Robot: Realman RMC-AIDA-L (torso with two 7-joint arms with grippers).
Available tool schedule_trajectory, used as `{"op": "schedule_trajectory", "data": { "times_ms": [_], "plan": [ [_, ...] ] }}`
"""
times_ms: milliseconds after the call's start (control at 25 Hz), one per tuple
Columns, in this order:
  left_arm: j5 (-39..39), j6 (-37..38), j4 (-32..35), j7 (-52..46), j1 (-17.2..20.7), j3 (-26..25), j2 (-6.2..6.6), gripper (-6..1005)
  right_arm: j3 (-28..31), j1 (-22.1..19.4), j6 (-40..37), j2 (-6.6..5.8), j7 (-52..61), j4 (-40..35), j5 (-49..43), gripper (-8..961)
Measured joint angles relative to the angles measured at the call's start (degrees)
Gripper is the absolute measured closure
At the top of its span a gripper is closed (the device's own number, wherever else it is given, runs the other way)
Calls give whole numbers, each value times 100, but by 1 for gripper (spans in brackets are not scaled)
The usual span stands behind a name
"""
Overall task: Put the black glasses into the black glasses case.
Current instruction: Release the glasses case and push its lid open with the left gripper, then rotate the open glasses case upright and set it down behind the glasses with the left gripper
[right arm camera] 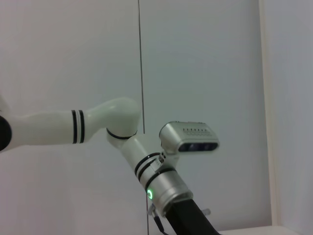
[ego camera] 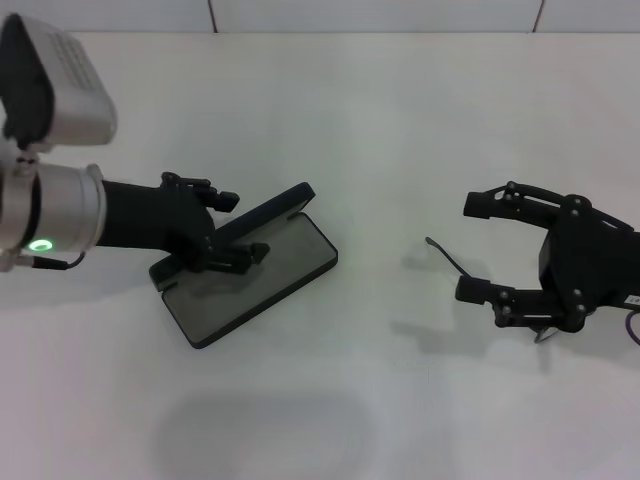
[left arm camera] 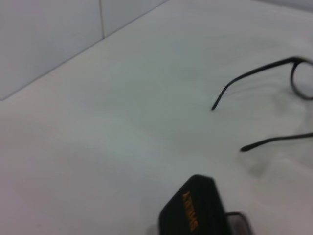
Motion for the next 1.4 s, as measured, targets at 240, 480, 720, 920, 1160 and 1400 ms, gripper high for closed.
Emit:
{"op": "schedule_trajectory", "data": {
  "times_ms": [240,480,720,920,1160,1400],
  "plan": [
    [110,-748,313,-23,296,656,4,233,0,-51,-4,-6,-54,-2,0,141],
    [87,-779,359,-44,302,657,14,245,0,-55,-6,-16,-108,-3,0,143],
    [105,-728,282,-43,264,675,24,365,0,-55,-20,-14,-206,-3,0,145],
    [95,-727,282,-44,251,648,26,563,0,-45,-9,-27,-209,-3,0,146],
    [37,-757,365,-47,214,625,26,741,-8,-56,-35,-34,-286,-3,0,148],
    [43,-950,357,254,-54,627,26,795,-37,-88,-139,-15,-412,-3,-28,150]
  ]
}}
